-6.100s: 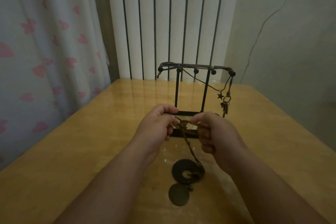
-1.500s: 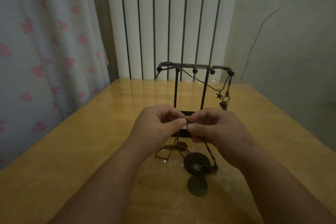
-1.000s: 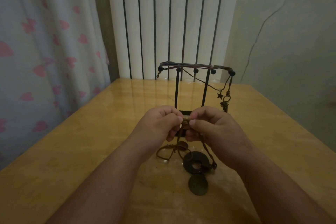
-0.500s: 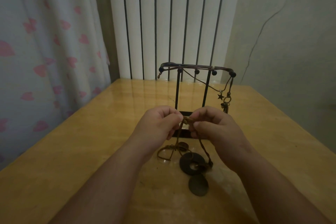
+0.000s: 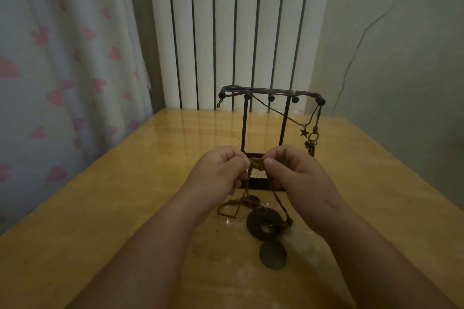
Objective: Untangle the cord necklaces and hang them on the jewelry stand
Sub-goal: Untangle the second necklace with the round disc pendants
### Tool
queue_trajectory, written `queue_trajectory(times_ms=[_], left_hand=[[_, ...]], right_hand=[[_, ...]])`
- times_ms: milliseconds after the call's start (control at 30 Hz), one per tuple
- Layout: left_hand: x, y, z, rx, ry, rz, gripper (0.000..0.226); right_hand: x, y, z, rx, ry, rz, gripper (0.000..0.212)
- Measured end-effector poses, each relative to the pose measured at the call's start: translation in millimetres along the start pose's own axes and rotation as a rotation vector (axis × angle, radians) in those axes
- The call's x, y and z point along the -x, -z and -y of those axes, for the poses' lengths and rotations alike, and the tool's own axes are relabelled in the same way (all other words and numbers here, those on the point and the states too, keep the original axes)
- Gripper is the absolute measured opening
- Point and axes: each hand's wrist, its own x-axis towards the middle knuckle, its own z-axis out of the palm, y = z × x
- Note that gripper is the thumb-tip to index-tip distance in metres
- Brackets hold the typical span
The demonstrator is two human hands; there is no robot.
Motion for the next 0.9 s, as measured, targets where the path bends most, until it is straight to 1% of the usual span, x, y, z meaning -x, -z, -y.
queue_trajectory(times_ms=[33,100,200,267,400,467,567,667,733,800,900], left_hand=[[0.0,0.2,0.1,0.003,0.002,0.004,0.020],[-0.1,0.2,0.6,-0.008,0.000,0.006,0.019],[-0.3,-0.4,0.7,-0.034,-0.001,0.004,0.019],[-0.6,-0.4,1.2,-0.043,0.010,-0.006,0.019],[-0.1,-1.1,1.4,-0.045,0.013,-0.009,0.016],[1.6,-1.4,1.1,-0.087,-0.007,-0.004,0.011],[2.8,-1.4,2.0,-0.145,-0.059,-0.001,0.011],[2.4,-1.9,2.7,-0.143,-0.043,-0.039,0.011],[1.6,-2.4,2.7,-0.105,-0.013,-0.029,0.012],[1.3,-2.7,2.9,-0.049,0.021,0.007,0.013],[0.0,-2.5,4.0,0.003,0.040,0.030,0.015]], right_hand=[[0.1,0.8,0.1,-0.008,0.011,-0.007,0.008],[0.1,1.6,-0.1,0.002,0.043,0.001,0.014],[0.7,-0.9,-0.6,0.129,0.083,0.027,0.022],[1.1,-2.8,-0.2,0.180,0.098,0.019,0.019],[0.1,-0.8,0.7,0.192,0.074,-0.035,0.016],[0.0,-0.9,-0.2,0.220,0.062,-0.023,0.015],[0.2,-1.8,-1.4,0.222,0.044,-0.024,0.012],[-0.8,-1.0,-0.9,0.121,0.012,-0.074,0.007],[-1.5,0.0,0.1,0.044,-0.012,-0.109,0.007],[-1.6,0.9,1.3,-0.039,-0.042,-0.108,0.007],[-1.2,2.4,3.1,-0.270,-0.131,-0.073,0.013]])
